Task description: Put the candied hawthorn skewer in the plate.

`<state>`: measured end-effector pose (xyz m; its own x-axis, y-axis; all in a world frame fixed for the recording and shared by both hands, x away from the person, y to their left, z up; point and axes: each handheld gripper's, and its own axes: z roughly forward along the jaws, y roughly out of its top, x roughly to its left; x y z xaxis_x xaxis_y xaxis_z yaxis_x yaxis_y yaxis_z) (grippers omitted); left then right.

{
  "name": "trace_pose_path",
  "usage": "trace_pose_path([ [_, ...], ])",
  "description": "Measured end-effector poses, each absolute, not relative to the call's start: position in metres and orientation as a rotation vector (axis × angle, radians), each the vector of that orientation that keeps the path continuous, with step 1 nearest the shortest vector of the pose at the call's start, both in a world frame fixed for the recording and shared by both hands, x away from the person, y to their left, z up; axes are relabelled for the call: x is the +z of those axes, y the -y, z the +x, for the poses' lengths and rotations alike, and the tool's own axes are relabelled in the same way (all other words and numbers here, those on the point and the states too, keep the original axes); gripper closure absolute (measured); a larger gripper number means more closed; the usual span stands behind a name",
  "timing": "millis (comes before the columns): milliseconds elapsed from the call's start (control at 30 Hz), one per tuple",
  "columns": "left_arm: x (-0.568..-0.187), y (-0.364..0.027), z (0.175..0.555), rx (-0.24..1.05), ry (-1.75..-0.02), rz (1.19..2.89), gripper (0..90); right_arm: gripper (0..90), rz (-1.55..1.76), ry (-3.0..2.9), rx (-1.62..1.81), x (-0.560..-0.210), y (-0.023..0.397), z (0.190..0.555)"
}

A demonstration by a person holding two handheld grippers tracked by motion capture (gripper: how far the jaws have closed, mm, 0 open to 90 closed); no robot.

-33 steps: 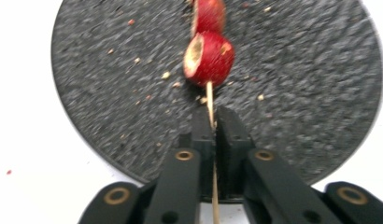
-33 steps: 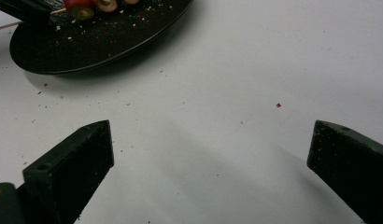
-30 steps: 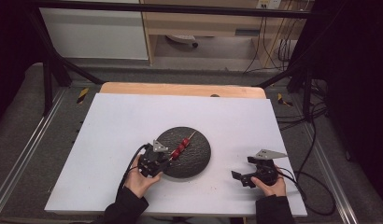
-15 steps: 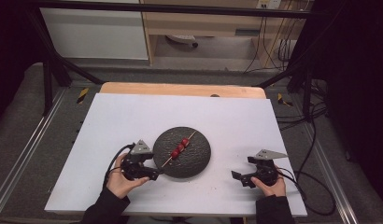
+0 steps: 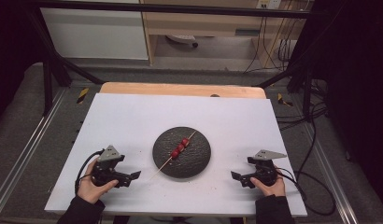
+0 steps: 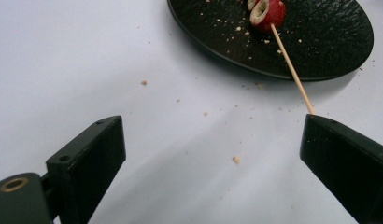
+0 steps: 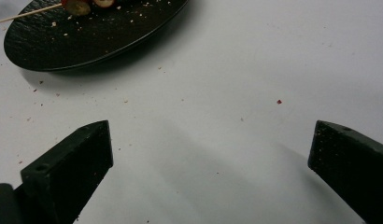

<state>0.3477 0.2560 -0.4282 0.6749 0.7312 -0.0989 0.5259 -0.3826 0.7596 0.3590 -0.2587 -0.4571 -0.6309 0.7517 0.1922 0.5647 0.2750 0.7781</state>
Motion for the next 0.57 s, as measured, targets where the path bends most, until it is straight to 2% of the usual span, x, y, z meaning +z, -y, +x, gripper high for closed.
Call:
trace_pose_path([
  [567,-0.446,-0.281,0.345,0.358,-1.006,2.070,7.1,0.5,1.232,-2.344,1.263,-0.458,0.258,0.359],
])
